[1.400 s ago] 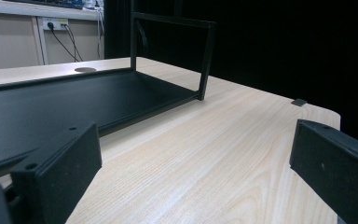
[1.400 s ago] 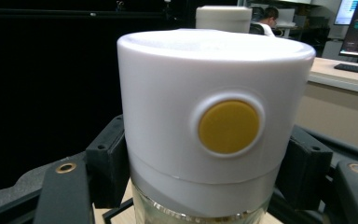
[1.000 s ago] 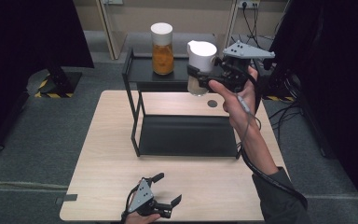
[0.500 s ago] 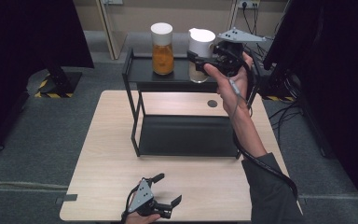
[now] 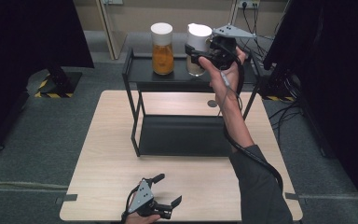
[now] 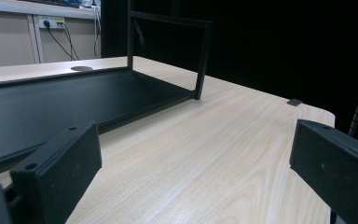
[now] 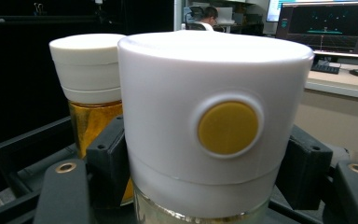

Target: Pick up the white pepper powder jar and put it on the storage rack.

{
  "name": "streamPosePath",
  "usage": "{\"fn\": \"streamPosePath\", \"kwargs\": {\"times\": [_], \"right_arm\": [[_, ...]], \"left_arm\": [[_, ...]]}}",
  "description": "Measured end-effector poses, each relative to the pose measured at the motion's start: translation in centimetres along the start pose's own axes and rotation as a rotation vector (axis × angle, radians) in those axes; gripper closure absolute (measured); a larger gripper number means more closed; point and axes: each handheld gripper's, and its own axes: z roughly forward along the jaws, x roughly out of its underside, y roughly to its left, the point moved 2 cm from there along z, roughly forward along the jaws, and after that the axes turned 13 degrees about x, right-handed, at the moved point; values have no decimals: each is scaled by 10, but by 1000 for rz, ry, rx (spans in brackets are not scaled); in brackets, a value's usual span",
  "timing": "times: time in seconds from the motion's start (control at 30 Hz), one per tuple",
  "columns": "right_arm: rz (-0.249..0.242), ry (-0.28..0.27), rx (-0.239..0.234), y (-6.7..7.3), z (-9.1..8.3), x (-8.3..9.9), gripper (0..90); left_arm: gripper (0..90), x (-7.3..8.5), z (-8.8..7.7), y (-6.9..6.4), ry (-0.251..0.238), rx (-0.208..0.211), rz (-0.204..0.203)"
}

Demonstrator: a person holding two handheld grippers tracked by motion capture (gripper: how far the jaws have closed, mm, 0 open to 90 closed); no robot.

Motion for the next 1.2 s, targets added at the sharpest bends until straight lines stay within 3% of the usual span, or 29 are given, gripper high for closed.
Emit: {"fn": "streamPosePath", "kwargs": {"times": [0.47,1.03,1.1,1.2], "right_arm": [[-10,-12,48,6,14,10,307],[-11,-20,53,7,16,17,303],[-7,-26,51,7,16,19,264],[10,-16,58,7,16,19,135]], "left_arm": [[16,0,0,0,1,3,2],[16,0,0,0,1,5,-1],[16,0,0,0,2,5,0],[16,0,0,-1,2,4,0]]}}
